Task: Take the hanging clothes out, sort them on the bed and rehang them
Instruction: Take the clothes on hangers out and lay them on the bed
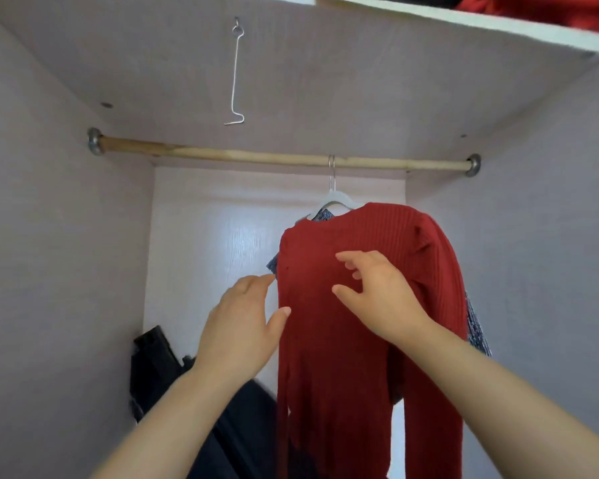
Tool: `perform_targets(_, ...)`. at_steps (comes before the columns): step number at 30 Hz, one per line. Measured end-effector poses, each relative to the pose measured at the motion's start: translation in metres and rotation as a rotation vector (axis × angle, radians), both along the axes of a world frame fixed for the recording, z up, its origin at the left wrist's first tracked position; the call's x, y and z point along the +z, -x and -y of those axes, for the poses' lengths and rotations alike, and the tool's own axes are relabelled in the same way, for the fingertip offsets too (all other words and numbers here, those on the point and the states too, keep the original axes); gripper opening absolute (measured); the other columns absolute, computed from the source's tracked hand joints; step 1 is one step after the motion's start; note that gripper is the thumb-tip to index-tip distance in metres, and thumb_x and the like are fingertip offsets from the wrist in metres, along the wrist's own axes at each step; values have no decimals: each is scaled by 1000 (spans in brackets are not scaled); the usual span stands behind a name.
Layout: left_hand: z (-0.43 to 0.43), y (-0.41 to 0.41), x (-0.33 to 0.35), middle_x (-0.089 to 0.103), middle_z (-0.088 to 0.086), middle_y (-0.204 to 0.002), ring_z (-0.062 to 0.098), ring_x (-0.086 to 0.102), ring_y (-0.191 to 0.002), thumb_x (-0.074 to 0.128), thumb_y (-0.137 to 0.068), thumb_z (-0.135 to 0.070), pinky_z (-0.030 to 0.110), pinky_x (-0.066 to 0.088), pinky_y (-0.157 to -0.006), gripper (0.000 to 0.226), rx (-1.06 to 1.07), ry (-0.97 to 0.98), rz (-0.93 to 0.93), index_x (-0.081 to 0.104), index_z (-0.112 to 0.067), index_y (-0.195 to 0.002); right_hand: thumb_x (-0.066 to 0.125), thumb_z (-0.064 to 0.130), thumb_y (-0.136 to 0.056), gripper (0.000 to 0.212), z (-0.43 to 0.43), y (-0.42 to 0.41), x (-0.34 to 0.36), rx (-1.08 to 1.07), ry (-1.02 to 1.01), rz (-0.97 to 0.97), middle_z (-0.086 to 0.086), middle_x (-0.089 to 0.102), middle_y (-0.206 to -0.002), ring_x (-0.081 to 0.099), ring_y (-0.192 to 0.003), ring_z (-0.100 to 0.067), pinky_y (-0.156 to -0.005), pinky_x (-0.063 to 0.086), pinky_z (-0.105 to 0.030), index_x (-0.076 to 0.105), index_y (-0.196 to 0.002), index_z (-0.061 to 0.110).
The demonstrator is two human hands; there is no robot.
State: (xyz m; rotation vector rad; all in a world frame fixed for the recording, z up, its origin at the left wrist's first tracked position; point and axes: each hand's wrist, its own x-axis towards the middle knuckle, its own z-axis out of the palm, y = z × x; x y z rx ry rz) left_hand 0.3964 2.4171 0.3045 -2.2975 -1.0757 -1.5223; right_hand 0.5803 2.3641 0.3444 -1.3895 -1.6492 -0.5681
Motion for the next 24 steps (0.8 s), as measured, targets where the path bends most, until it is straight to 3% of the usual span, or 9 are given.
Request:
perform_targets(6, -47, -16, 33, 45, -5, -135, 12, 42, -123, 52, -89, -39, 22, 32, -95, 51, -24, -61, 49, 40, -24, -136, 58, 21, -86, 48, -46, -4, 57, -156, -138, 179, -5, 47, -130, 44, -120, -23, -100, 37, -33, 46, -133, 18)
perform_targets(11, -74, -21, 47, 42, -4, -138, 13, 41, -125, 52, -89, -40, 27, 33, -101, 54, 32, -68, 49, 38, -22, -138, 52, 20, -89, 45, -94, -23, 89, -255, -245, 263, -3, 48, -130, 43, -118, -23, -99, 30, -31, 46, -133, 18)
perform_targets(15, -90, -24, 52, 43, -7, -137, 11, 43, -124, 52, -89, -40, 24, 34, -97, 53, 88, -80, 32, 38, -23, -137, 51, 24, -89, 46, -127, -56, 98, -337, -265, 269, -2, 49, -130, 44, -118, -23, -97, 29, -32, 45, -135, 19)
perform_targets(18, -101, -30, 56, 46, -12, -126, 11, 46, -120, 54, -88, -39, 22, 35, -90, 51, 110, -81, 47, 41, -24, -135, 53, 26, -89, 46, -144, -79, 99, -316, -309, 212, -2, 48, -131, 42, -120, -23, -97, 31, -35, 45, -134, 19)
perform_targets(24, -117, -50, 70, 46, -1, -135, 17, 44, -124, 57, -86, -35, 31, 35, -102, 52, 159, -104, 36, 43, -20, -134, 58, 23, -88, 40, -171, -105, 112, -161, -334, 120, -9, 53, -120, 47, -114, -28, -95, 39, -40, 53, -128, 16)
